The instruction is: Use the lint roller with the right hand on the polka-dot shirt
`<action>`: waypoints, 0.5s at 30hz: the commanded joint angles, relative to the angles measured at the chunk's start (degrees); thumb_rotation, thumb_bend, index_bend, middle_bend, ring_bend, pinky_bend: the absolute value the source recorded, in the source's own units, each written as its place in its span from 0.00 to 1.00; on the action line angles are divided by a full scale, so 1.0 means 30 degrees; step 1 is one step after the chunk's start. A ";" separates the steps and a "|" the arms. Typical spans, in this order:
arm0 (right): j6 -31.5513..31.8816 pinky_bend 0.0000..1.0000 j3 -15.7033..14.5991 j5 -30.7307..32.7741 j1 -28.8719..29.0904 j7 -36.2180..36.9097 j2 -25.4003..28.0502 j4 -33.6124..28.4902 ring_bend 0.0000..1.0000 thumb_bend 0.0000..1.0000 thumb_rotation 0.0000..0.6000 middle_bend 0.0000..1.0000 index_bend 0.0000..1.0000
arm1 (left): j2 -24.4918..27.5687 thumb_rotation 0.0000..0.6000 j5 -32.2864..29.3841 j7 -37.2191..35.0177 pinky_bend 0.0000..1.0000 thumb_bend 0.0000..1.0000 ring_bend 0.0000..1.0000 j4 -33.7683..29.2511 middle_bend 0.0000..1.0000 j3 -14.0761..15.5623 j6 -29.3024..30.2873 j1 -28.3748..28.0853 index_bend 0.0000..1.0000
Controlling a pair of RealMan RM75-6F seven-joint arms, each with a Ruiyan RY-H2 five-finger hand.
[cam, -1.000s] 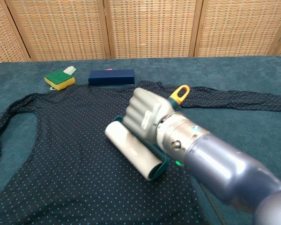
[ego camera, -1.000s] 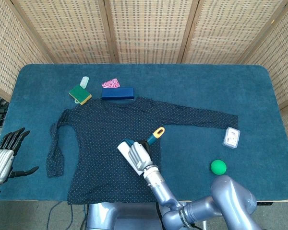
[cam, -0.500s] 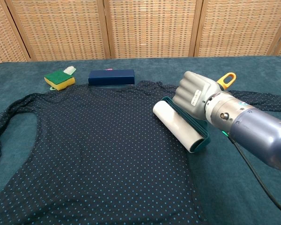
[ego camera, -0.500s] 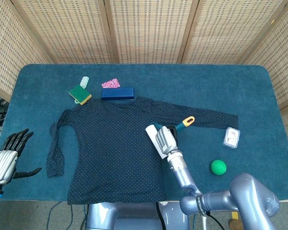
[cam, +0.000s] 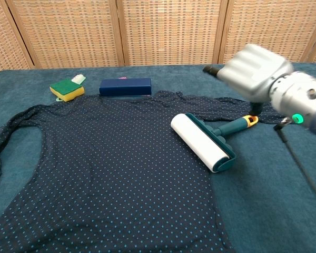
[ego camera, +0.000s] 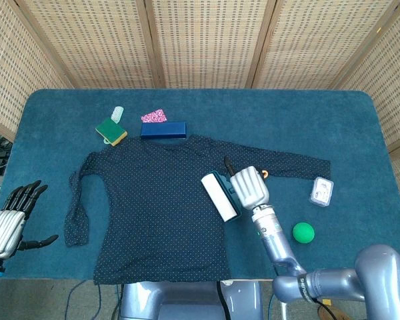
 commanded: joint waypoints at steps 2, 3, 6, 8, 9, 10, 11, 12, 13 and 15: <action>0.2268 0.99 -0.1292 -0.4987 -0.3568 0.8372 0.3362 -0.0319 0.93 0.00 1.00 0.88 0.00 | -0.0025 1.00 0.0278 0.0048 0.00 0.00 0.00 0.0020 0.00 0.0126 0.0377 0.0194 0.00; 0.2574 0.96 -0.1391 -0.5277 -0.4053 0.9316 0.3664 -0.0543 0.90 0.00 1.00 0.84 0.00 | -0.0037 1.00 0.0332 0.0061 0.00 0.00 0.00 0.0018 0.00 0.0127 0.0483 0.0233 0.00; 0.2909 0.64 -0.1870 -0.5619 -0.5529 1.1839 0.4825 -0.1826 0.58 0.00 1.00 0.55 0.00 | -0.0086 1.00 0.0502 0.0153 0.00 0.00 0.00 0.0018 0.00 0.0118 0.0772 0.0324 0.00; 0.2913 0.32 -0.2346 -0.5931 -0.6271 1.2935 0.5753 -0.2750 0.21 0.00 1.00 0.25 0.00 | -0.0132 1.00 0.0576 0.0186 0.00 0.00 0.00 0.0045 0.00 0.0128 0.0866 0.0358 0.00; 0.2839 0.22 -0.2604 -0.6038 -0.6604 1.3336 0.6192 -0.3176 0.12 0.00 1.00 0.16 0.00 | -0.0156 1.00 0.0609 0.0204 0.00 0.00 0.00 0.0069 0.00 0.0130 0.0906 0.0369 0.00; 0.2761 0.10 -0.2951 -0.6167 -0.7056 1.3839 0.6766 -0.3727 0.04 0.00 1.00 0.06 0.00 | -0.0200 1.00 0.0663 0.0246 0.00 0.00 0.00 0.0108 0.00 0.0133 0.0971 0.0388 0.00; 0.2807 0.06 -0.3169 -0.6288 -0.7430 1.4271 0.7121 -0.4068 0.01 0.00 1.00 0.03 0.00 | -0.0245 1.00 0.0708 0.0291 0.00 0.00 0.00 0.0149 0.00 0.0129 0.1033 0.0405 0.00; 0.2821 0.02 -0.3247 -0.6432 -0.7598 1.4469 0.7292 -0.4196 0.00 0.00 1.00 0.01 0.00 | -0.0277 1.00 0.0726 0.0312 0.00 0.00 0.00 0.0175 0.00 0.0125 0.1067 0.0414 0.00; 0.2845 0.00 -0.3391 -0.6586 -0.7899 1.4783 0.7522 -0.4370 0.00 0.00 1.00 0.00 0.00 | -0.0338 1.00 0.0762 0.0366 0.00 0.00 0.00 0.0217 0.00 0.0109 0.1127 0.0423 0.00; 0.2980 0.00 -0.3657 -0.6950 -0.8486 1.5159 0.7881 -0.4565 0.00 0.00 1.00 0.00 0.00 | -0.0502 1.00 0.0809 0.0531 0.00 0.00 0.00 0.0331 0.00 0.0057 0.1267 0.0448 0.00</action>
